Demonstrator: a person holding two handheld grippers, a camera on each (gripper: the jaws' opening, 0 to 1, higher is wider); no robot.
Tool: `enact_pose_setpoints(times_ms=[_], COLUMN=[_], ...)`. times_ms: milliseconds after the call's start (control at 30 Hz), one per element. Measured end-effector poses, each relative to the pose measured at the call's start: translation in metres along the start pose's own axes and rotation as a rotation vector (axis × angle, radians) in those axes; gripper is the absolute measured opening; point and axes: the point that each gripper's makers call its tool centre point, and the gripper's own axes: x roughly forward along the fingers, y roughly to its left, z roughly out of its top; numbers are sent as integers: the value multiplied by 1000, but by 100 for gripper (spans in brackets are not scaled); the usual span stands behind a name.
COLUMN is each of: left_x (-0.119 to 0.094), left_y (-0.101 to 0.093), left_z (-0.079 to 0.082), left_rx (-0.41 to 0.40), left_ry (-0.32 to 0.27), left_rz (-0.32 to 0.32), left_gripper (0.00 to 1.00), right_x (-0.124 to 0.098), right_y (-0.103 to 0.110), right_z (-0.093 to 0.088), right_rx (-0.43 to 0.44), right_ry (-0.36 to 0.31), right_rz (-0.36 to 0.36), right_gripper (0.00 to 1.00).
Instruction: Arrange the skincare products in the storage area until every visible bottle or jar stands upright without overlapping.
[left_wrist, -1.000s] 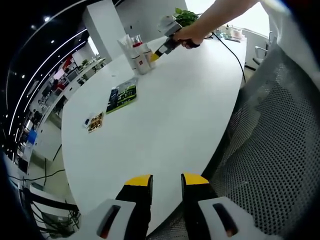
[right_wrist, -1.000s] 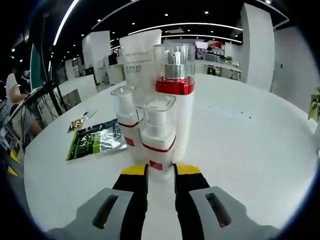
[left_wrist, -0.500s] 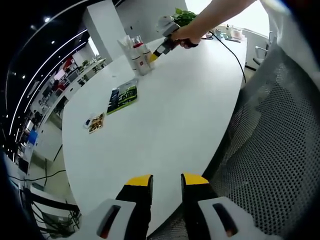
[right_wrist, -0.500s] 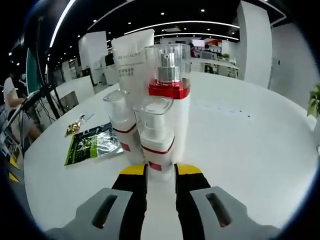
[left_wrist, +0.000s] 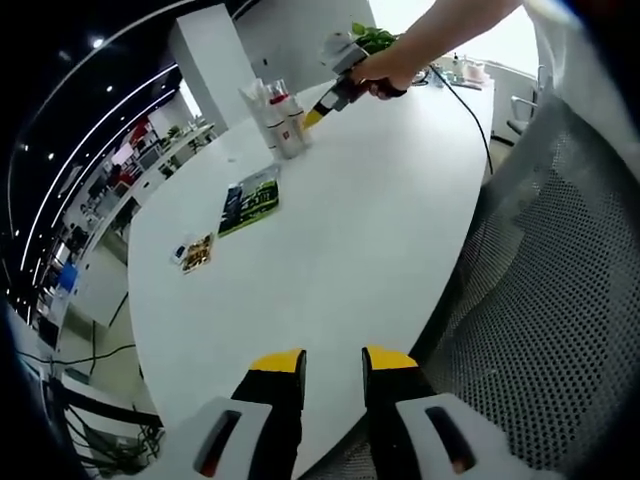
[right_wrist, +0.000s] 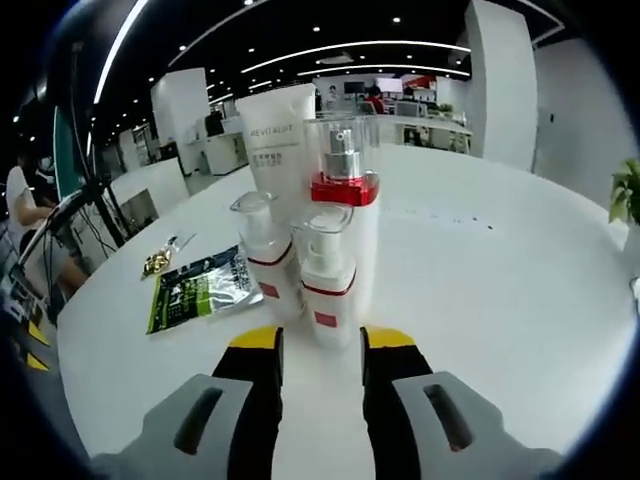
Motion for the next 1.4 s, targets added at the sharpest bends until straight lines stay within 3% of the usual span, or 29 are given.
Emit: enact_pose_setpoints(times_ms=[400,633,867,933,1000,1067,1133,1167,1233,1400], left_x=[-8,-13,-17,-17,-18,-20,-24,-30,-37,-51], left_y=[2,6,5,4,4,3,5,7,8,22], left_z=[17,28,35,37,38,41,45,56,61,73], left_rx=[21,17,21,18,17,12,17,29,14,-77], left_ry=[-80,-139,-176,-185,-194,-202,-223,-277,-309,-358], left_rz=[20,37,37,30,26,22,26,37,27,55], left_gripper=[23,23,23,23,23,23,22,21,21,21], right_x=[-54,-90,-122,-133,-142,-151,-161,-165,-171,-179], right_y=[19,55,99,117,137,150,164,171,183,195], right_z=[33,58,80,86,87,91,95,93,92,85], right_rx=[33,42,64,132,124,86,106,116,109,99], right_ry=[-114,-218,-296,-327,-323,-358,-395,-396,-406,-410], right_rz=[12,46,135,176,215,224,251,259,274,288], right_gripper=[37,37,38,39,42,44,45,46,50,54])
